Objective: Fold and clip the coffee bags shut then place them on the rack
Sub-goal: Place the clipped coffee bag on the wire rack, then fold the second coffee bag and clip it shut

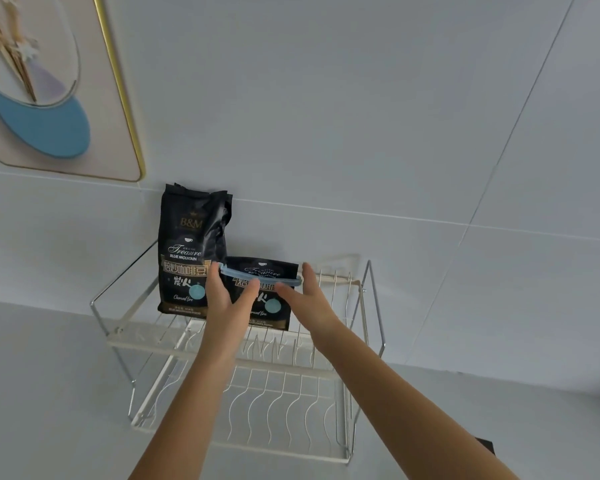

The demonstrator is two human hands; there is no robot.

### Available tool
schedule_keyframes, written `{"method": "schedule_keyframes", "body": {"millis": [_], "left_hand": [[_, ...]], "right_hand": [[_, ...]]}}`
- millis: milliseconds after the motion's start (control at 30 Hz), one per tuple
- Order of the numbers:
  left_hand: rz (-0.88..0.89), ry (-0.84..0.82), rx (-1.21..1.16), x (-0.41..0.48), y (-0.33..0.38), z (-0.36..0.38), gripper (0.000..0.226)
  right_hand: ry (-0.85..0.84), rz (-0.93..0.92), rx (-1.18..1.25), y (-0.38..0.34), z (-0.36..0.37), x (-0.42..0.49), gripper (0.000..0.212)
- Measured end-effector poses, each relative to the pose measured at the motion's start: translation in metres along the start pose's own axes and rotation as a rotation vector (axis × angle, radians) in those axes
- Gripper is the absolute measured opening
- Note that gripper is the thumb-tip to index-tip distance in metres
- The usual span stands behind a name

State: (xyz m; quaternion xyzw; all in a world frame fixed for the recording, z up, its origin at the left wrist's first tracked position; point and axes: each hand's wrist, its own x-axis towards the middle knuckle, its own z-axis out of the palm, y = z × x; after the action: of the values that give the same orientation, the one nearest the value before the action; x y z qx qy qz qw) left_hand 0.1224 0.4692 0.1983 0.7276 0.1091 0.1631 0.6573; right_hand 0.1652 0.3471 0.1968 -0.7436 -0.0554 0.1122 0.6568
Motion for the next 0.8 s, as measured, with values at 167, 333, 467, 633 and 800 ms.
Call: {"method": "schedule_keyframes", "body": {"millis": [167, 333, 467, 633, 800], "left_hand": [[0.245, -0.04, 0.19, -0.038, 0.029, 0.005, 0.077], [0.538, -0.113, 0.368, -0.099, 0.03, 0.039, 0.077], [0.548, -0.255, 0.559, -0.141, 0.013, 0.091, 0.07], [0.543, -0.318, 0.677, -0.18, -0.012, 0.157, 0.074], [0.452, -0.371, 0.744, -0.217, -0.038, 0.224, 0.077]], "right_hand": [[0.06, -0.269, -0.158, -0.01, -0.015, -0.052, 0.063], [0.32, -0.549, -0.277, 0.006, -0.053, -0.105, 0.056], [0.416, -0.531, -0.472, 0.039, -0.1, -0.136, 0.056], [0.428, -0.413, -0.648, 0.084, -0.172, -0.175, 0.056], [0.387, -0.311, -0.756, 0.123, -0.245, -0.204, 0.057]]}}
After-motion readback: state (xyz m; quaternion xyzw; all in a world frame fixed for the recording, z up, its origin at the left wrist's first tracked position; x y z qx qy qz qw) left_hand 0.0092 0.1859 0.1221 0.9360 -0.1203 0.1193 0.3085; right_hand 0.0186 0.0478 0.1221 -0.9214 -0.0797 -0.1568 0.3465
